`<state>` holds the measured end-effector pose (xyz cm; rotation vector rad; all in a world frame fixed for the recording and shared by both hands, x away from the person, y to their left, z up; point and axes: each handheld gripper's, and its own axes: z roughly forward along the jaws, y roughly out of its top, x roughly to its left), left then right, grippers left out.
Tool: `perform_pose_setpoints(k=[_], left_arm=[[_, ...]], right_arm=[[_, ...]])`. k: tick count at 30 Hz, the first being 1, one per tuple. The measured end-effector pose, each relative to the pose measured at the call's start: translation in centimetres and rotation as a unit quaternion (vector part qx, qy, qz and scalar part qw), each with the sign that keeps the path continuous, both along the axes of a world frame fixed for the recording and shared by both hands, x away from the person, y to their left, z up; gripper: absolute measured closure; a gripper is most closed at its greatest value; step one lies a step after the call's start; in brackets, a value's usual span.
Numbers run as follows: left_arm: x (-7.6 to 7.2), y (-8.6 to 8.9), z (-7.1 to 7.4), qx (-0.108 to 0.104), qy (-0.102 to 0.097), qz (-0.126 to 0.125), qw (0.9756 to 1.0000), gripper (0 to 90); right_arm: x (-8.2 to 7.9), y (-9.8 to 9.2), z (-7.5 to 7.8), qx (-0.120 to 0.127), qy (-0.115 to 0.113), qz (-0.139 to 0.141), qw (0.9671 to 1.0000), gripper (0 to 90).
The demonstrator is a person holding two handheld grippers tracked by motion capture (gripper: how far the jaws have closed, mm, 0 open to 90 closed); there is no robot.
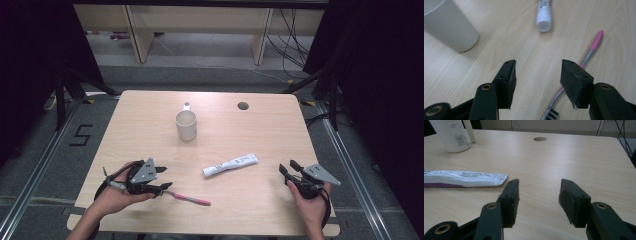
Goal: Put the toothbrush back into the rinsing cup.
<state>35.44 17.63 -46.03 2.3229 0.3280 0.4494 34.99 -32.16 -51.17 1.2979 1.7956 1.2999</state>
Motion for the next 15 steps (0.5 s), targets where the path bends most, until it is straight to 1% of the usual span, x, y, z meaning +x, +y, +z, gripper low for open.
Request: perform_pose_setpoints(k=[1,2,3,4,5,6,7,8,9,10,11,12,13,14,15], left_arm=[[0.1,-0.5,0.0,0.009,0.008,-0.015,0.9998,47.1],[0.2,-0.9,0.0,0.025,0.012,-0.031,0.9991,48.2],[0.4,-1.3,0.1,0.041,0.022,-0.050,0.9976,49.9],[0.5,-1.8,0.0,0.052,0.025,-0.060,0.9965,49.9],[0.7,-2.3,0.0,0.070,0.029,-0.079,0.9940,50.7],[0.8,-2.6,0.0,0.080,0.031,-0.088,0.9924,53.7],[0.9,-3.1,-0.1,0.091,0.040,-0.098,0.9901,53.7],[1.0,-3.5,-0.2,0.093,0.053,-0.104,0.9888,54.3],[1.2,-3.9,-0.2,0.111,0.058,-0.120,0.9849,55.1],[1.3,-4.3,-0.2,0.127,0.062,-0.134,0.9808,56.3],[1.4,-4.7,-0.3,0.144,0.065,-0.148,0.9763,57.1],[1.5,-5.0,-0.3,0.164,0.066,-0.160,0.9713,58.0],[1.7,-5.4,-0.3,0.180,0.065,-0.173,0.9662,58.6],[1.7,-5.7,-0.3,0.193,0.070,-0.183,0.9616,59.7],[1.8,-6.0,-0.4,0.201,0.075,-0.192,0.9577,61.0]], right_arm=[[0.1,0.0,0.0,0.006,-0.001,0.005,1.0000,50.7],[0.3,-0.1,-0.1,-0.009,-0.016,0.005,0.9998,50.7],[0.3,-0.1,-0.1,-0.008,-0.014,0.008,0.9998,50.7],[0.3,-0.1,-0.1,-0.008,-0.014,0.008,0.9998,50.7],[0.2,0.0,-0.1,-0.002,-0.008,0.010,0.9999,50.7],[0.2,0.0,0.0,-0.007,-0.004,0.007,0.9999,50.6],[0.2,0.0,0.0,-0.007,-0.004,0.007,0.9999,50.6],[0.1,-0.1,0.0,-0.008,0.001,0.008,0.9999,50.5],[0.1,-0.1,0.0,-0.008,0.001,0.007,0.9999,50.4],[0.3,0.0,-0.1,-0.003,-0.017,-0.001,0.9999,50.3],[0.3,-0.1,0.0,-0.007,-0.010,0.006,0.9999,50.3],[0.3,-0.1,0.0,-0.009,-0.010,0.007,0.9999,50.2],[0.3,-0.2,0.0,-0.018,-0.014,0.007,0.9997,50.2],[0.2,0.0,-0.1,-0.003,-0.002,0.006,1.0000,50.1],[0.2,0.0,0.0,-0.006,-0.002,0.005,1.0000,50.0]])
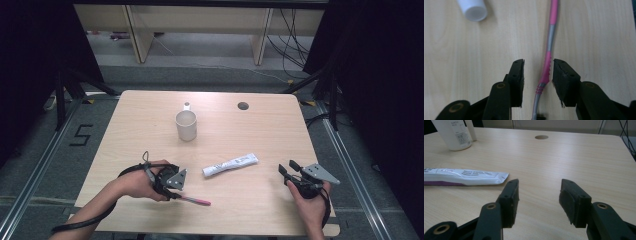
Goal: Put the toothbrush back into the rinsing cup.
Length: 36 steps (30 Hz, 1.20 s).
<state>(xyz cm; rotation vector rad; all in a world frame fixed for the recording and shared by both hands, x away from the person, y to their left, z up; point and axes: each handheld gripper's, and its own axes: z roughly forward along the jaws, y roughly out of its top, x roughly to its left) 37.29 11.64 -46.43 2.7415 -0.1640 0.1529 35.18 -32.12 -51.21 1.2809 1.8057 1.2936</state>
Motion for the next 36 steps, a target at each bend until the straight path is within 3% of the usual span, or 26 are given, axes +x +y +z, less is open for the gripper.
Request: perform_pose_setpoints(k=[3,6,10,11,13,14,15,16,17,18,20,21,22,26,27,28,34,35,36], left_arm=[[0.2,-0.7,-0.4,0.027,0.018,-0.022,0.9992,62.7],[0.3,-1.3,-0.6,0.068,0.030,-0.042,0.9963,63.9],[0.3,-2.1,-0.6,0.091,0.045,-0.055,0.9934,65.7],[0.4,-2.3,-0.6,0.100,0.045,-0.060,0.9921,66.1],[0.5,-2.7,-0.6,0.117,0.045,-0.065,0.9899,67.0],[0.6,-2.9,-0.7,0.124,0.048,-0.066,0.9889,67.7],[0.7,-3.0,-0.7,0.129,0.050,-0.067,0.9881,68.3],[0.8,-3.1,-0.7,0.133,0.051,-0.069,0.9874,68.7],[1.0,-3.4,-0.7,0.145,0.049,-0.081,0.9849,69.4],[0.8,-3.4,-0.8,0.140,0.056,-0.073,0.9859,70.0],[0.9,-3.7,-0.9,0.147,0.057,-0.077,0.9845,70.6],[1.0,-3.8,-0.9,0.158,0.052,-0.086,0.9824,71.3],[0.9,-3.9,-1.0,0.153,0.057,-0.078,0.9835,71.6],[1.0,-4.1,-1.1,0.152,0.053,-0.083,0.9834,72.4],[1.1,-4.2,-1.0,0.158,0.049,-0.092,0.9819,72.5],[0.9,-4.2,-1.1,0.152,0.053,-0.086,0.9833,72.7],[0.9,-4.3,-1.3,0.153,0.047,-0.091,0.9830,75.4],[1.0,-4.3,-1.3,0.153,0.046,-0.091,0.9829,75.8],[0.9,-4.3,-1.4,0.153,0.045,-0.092,0.9829,76.3]], right_arm=[[0.0,0.0,0.0,0.000,0.002,-0.001,1.0000,50.0],[0.1,0.0,-0.1,0.004,-0.005,0.001,1.0000,49.8],[0.2,-0.1,0.0,-0.007,-0.002,0.006,1.0000,49.8],[0.2,-0.2,0.0,-0.017,-0.007,0.005,0.9998,49.8],[0.3,-0.1,0.0,-0.013,-0.010,0.009,0.9998,49.8],[0.2,0.2,-0.1,0.002,0.001,0.003,1.0000,49.8],[0.1,0.2,0.0,0.000,0.004,0.000,1.0000,49.8],[0.1,0.2,-0.1,-0.001,0.000,-0.001,1.0000,49.7],[0.3,0.1,-0.1,-0.012,-0.013,0.003,0.9998,49.7],[0.3,0.0,0.0,-0.018,-0.009,0.008,0.9998,49.7],[0.3,0.0,0.0,-0.018,-0.009,0.007,0.9998,49.7],[0.3,0.0,0.0,-0.018,-0.008,0.008,0.9998,49.7],[0.3,0.0,0.0,-0.018,-0.008,0.008,0.9998,49.7],[0.3,0.0,0.0,-0.018,-0.008,0.009,0.9998,49.5],[0.3,0.0,0.0,-0.018,-0.009,0.009,0.9998,49.6],[0.3,0.0,0.0,-0.018,-0.007,0.011,0.9998,49.6],[0.3,0.1,0.0,-0.022,-0.007,0.014,0.9996,51.0],[0.2,0.4,-0.1,-0.009,0.002,0.014,0.9999,51.3],[0.1,0.3,0.1,-0.016,0.008,0.016,0.9997,51.3]])
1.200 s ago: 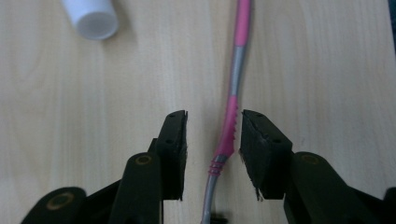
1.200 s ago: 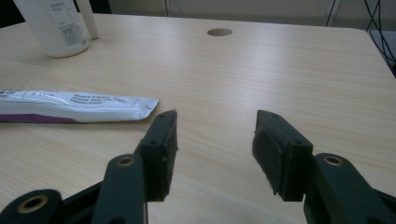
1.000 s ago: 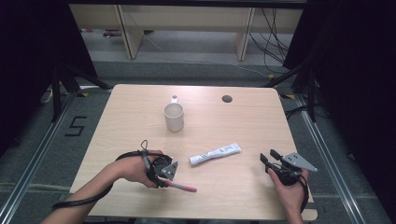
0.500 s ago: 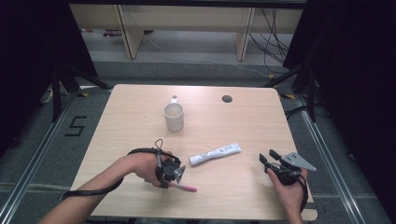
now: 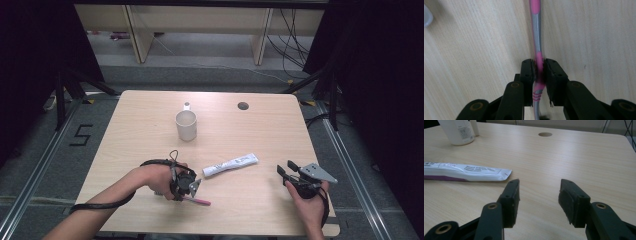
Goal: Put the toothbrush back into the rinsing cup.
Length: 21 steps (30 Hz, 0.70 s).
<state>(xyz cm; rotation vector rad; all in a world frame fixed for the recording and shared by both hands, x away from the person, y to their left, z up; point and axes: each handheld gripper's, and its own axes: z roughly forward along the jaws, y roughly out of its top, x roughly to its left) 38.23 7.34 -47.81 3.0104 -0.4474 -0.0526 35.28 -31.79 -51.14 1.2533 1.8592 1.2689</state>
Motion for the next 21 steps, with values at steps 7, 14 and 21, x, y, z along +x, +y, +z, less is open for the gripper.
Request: perform_pose_setpoints(k=[7,14,21], left_arm=[[0.0,-0.1,0.0,0.003,-0.003,0.001,1.0000,80.5],[-0.1,0.0,0.0,0.000,-0.005,0.006,1.0000,81.3],[0.0,0.6,1.2,-0.039,-0.017,0.016,0.9990,81.4]], right_arm=[[0.2,-0.1,-0.1,-0.014,-0.013,0.007,0.9998,51.0],[0.2,0.0,-0.1,-0.008,-0.005,0.005,0.9999,50.3],[0.1,0.1,0.0,-0.015,-0.007,0.005,0.9999,50.6]])
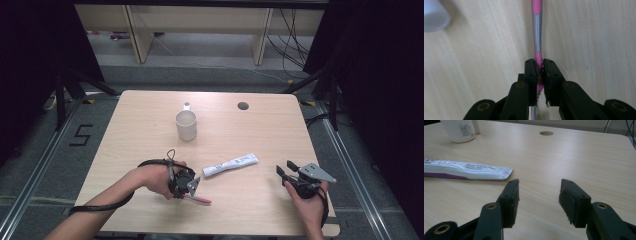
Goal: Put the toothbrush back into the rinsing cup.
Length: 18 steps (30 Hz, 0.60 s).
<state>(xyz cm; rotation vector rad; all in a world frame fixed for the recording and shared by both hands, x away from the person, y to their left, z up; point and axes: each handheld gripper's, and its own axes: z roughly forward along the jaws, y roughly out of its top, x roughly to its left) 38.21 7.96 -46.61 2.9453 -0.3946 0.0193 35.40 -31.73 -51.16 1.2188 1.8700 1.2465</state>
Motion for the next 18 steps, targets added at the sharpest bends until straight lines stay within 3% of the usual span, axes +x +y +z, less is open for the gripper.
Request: perform_pose_setpoints(k=[1,3,5,11,12,13,15,18], left_arm=[[0.0,0.1,0.3,-0.008,-0.004,0.001,1.0000,81.4],[0.0,0.4,0.9,-0.022,-0.009,0.007,0.9997,81.4],[-0.1,0.6,1.2,-0.028,-0.015,0.009,0.9995,81.4],[-0.5,1.1,1.6,-0.039,-0.028,0.013,0.9988,81.4],[-0.3,1.1,1.8,-0.031,-0.035,0.004,0.9989,81.4],[-0.5,1.3,1.8,-0.040,-0.030,0.014,0.9986,81.4],[-0.5,1.4,1.8,-0.037,-0.031,0.016,0.9987,81.4],[-0.5,1.7,1.9,-0.030,-0.029,0.020,0.9989,81.4]], right_arm=[[-0.1,0.2,0.0,0.011,0.010,-0.005,0.9999,50.6],[-0.1,0.2,0.0,0.011,0.010,-0.006,0.9999,50.9],[0.1,-0.2,-0.1,-0.004,-0.010,-0.003,0.9999,50.9],[0.1,-0.2,0.0,0.002,-0.005,-0.003,1.0000,49.5],[0.0,-0.1,0.0,0.010,0.006,-0.004,0.9999,49.0],[0.1,-0.2,0.0,0.002,-0.004,-0.007,1.0000,48.4],[0.0,0.1,0.0,0.010,0.012,-0.013,0.9998,47.1],[0.1,0.0,0.0,0.010,0.018,-0.011,0.9997,47.0]])
